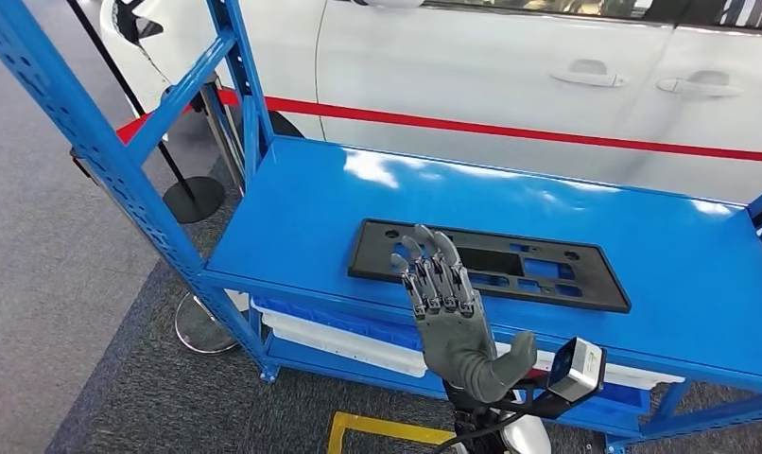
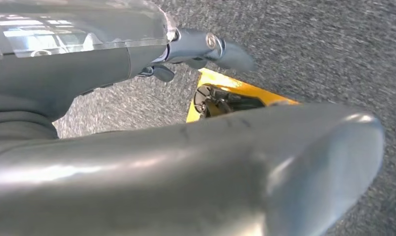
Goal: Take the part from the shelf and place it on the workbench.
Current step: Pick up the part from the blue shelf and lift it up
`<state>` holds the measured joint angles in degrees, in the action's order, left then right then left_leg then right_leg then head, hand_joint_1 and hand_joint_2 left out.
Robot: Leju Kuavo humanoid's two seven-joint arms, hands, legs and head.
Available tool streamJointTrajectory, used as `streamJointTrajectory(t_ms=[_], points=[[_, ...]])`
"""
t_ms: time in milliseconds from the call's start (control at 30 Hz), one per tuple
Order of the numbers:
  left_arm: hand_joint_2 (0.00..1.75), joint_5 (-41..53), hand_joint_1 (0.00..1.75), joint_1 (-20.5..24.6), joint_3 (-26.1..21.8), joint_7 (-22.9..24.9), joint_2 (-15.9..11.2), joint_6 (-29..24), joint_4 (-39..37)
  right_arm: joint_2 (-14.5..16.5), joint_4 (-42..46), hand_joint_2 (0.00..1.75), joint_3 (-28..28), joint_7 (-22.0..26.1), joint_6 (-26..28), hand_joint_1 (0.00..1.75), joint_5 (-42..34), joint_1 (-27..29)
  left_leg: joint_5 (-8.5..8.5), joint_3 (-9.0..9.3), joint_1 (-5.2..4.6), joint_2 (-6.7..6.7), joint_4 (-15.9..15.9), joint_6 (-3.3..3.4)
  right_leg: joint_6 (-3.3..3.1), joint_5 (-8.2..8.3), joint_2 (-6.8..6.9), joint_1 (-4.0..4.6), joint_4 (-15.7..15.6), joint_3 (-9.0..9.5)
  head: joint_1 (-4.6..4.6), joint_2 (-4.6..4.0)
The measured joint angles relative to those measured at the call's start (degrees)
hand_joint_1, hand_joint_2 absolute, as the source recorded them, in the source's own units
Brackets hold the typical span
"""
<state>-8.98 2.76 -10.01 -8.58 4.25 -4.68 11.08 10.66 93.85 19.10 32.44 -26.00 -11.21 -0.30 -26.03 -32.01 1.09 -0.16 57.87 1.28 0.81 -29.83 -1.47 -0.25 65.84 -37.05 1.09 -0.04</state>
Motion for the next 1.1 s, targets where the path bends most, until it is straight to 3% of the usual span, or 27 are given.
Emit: streamJointTrajectory(t_ms=[67,100,133,167,233,300,367,400,467,533,567,600,633,667,733,767,800,933,1000,1067,1100], points=[[0.00,0.1,0.00,0.0,0.0,-0.1,0.0,0.0,0.0,0.0,-0.2,0.00,0.0,0.0,-0.1,0.00,0.0,0.0,-0.17,0.05,-0.11,1.02,0.0,0.22,0.28,-2.51,0.81,-0.18,7.3,-4.08,-0.05,0.00],[0.00,0.2,0.00,0.0,0.0,-0.1,0.0,0.0,0.0,0.0,-0.3,0.00,0.0,0.0,-0.2,0.00,0.0,0.1,-0.29,0.12,-0.14,1.56,0.0,0.24,0.37,-2.42,0.95,-0.28,8.9,-5.24,-0.05,0.00],[0.00,0.3,0.00,0.0,0.0,-0.2,0.0,0.1,0.0,-0.1,-0.3,0.00,0.0,0.0,-0.3,0.00,0.0,0.2,-0.46,0.28,-0.15,2.09,0.1,0.19,0.40,-1.17,1.15,-0.36,8.3,-5.16,-0.05,0.00],[0.00,0.5,0.00,0.0,0.0,-0.3,0.0,0.1,0.0,-0.1,-0.4,0.00,0.0,0.1,-0.3,0.00,0.0,0.2,-0.65,0.51,-0.15,2.59,0.1,0.09,0.34,0.87,1.57,-0.41,5.5,-3.92,-0.05,0.00],[0.00,0.7,0.00,0.0,0.0,-0.5,0.0,0.2,0.0,-0.1,-0.4,0.00,0.0,0.2,-0.4,0.00,0.0,0.2,-1.21,1.06,-0.35,3.46,0.2,-0.36,-0.08,4.46,3.72,-0.15,-2.6,-0.03,-0.07,0.00],[0.00,0.7,0.00,0.0,0.0,-0.7,0.0,0.3,0.0,-0.1,-0.3,0.00,0.0,0.4,-0.5,0.00,0.0,0.2,-1.69,1.43,-0.66,4.23,0.3,-1.00,-0.65,5.33,4.87,0.28,-6.7,1.82,-0.03,0.00],[0.00,0.8,0.00,0.1,0.0,-0.7,0.0,0.4,0.0,-0.1,-0.3,0.00,0.0,0.6,-0.5,0.00,0.0,0.2,-2.01,1.83,-0.79,5.17,0.1,-1.63,-1.16,5.23,3.74,0.35,-6.9,1.82,0.00,-0.01],[0.00,0.8,0.00,0.2,0.0,-0.7,0.0,0.4,0.0,-0.1,-0.3,0.00,0.0,0.7,-0.5,0.00,0.0,0.3,-2.32,2.00,-0.71,5.03,0.2,-1.99,-1.43,5.31,3.23,0.22,-7.1,1.90,-0.01,-0.01],[0.00,0.8,0.00,0.2,0.0,-0.8,0.0,0.4,0.0,-0.1,-0.3,0.00,0.0,0.7,-0.5,0.00,0.1,0.3,-4.41,1.02,-0.51,3.13,3.0,-2.60,-2.06,5.49,2.44,-0.13,-7.4,2.07,0.02,-0.01],[0.00,0.7,0.00,0.2,0.0,-0.8,0.0,0.5,0.0,0.0,-0.4,0.00,0.1,0.7,-0.1,0.00,0.6,0.3,-8.25,-2.37,-0.41,1.03,10.2,-2.90,-2.44,5.50,1.88,-0.20,-7.4,2.05,0.07,0.00],[0.00,0.6,0.00,0.2,0.0,-0.8,0.0,0.6,0.0,0.0,-0.4,0.00,0.1,0.6,0.2,0.00,1.1,0.4,-9.71,-4.23,-0.40,0.71,13.9,-2.96,-2.51,5.48,1.58,-0.14,-7.4,2.02,0.08,0.00],[0.00,0.6,0.00,0.1,0.0,-0.8,0.0,0.6,0.0,0.0,-0.5,0.00,0.1,0.6,0.6,0.00,1.6,0.4,-10.12,-5.47,-0.40,0.64,16.1,-2.96,-2.53,5.47,1.26,-0.08,-7.3,2.01,0.08,-0.01],[0.00,0.6,0.00,0.0,0.0,-0.8,0.0,0.7,0.0,0.0,-0.7,0.00,0.1,0.4,1.1,0.00,2.1,0.4,-9.32,-5.69,-0.40,0.63,16.2,-2.90,-2.53,5.46,0.94,-0.04,-7.3,2.03,0.08,-0.01],[0.00,0.6,0.00,-0.1,0.0,-0.8,0.0,0.7,0.0,0.0,-0.8,0.44,0.1,0.1,1.7,0.00,2.7,0.4,-7.45,-4.80,-0.40,0.61,13.9,-2.76,-2.51,5.44,0.65,-0.02,-7.2,2.09,0.07,-0.01],[0.00,0.6,0.00,-0.2,0.0,-0.9,0.0,0.8,0.0,0.0,-1.1,1.31,0.1,-0.4,3.2,0.00,4.1,0.4,-3.21,-1.39,-0.47,0.38,5.8,-2.27,-2.35,5.38,0.26,0.08,-7.1,2.16,0.07,0.00],[0.00,0.7,0.00,-0.1,0.0,-1.0,0.0,0.9,0.0,-0.1,-1.2,1.75,0.2,-0.6,4.2,0.00,4.9,0.4,-1.92,-0.11,-0.57,0.24,2.6,-1.96,-2.14,5.38,0.16,0.16,-7.0,2.15,0.05,-0.01],[0.00,0.7,0.00,-0.1,0.0,-1.0,0.0,1.0,0.0,-0.1,-1.4,1.75,0.2,-0.9,5.5,0.00,6.0,0.4,-1.38,0.55,-0.70,0.13,0.9,-1.69,-1.87,5.39,0.11,0.20,-7.0,2.10,0.04,-0.01],[0.00,0.8,0.00,-0.1,0.0,-1.2,0.1,1.2,0.0,-0.4,-1.8,1.75,0.4,-1.5,11.3,0.00,11.9,0.4,-0.70,0.90,-0.68,0.33,-0.3,-0.42,-0.54,4.91,0.24,0.06,-6.3,1.83,-0.03,0.00],[0.00,0.7,0.00,-0.1,-0.2,-1.2,0.2,1.2,0.0,-0.6,-1.8,1.75,0.6,-1.9,13.9,0.00,14.9,0.5,-0.23,0.99,-0.45,0.59,-0.7,0.16,-0.02,2.08,0.62,-0.09,-2.1,-0.07,-0.19,0.00],[0.00,0.7,0.00,-0.2,-0.3,-1.2,0.4,1.2,0.0,-0.9,-2.1,1.75,1.1,-2.9,17.9,0.00,19.9,0.7,-0.17,0.85,-0.47,0.74,-0.7,0.33,0.36,-1.58,0.83,-0.26,5.3,-3.49,-0.30,0.00],[0.00,0.6,0.00,-0.3,-0.4,-1.2,0.5,1.2,0.0,-1.2,-2.3,1.75,1.4,-3.3,20.1,0.00,22.8,0.8,-0.18,0.82,-0.48,0.82,-0.7,0.33,0.51,-2.43,0.88,-0.37,8.0,-4.75,-0.30,0.00]])
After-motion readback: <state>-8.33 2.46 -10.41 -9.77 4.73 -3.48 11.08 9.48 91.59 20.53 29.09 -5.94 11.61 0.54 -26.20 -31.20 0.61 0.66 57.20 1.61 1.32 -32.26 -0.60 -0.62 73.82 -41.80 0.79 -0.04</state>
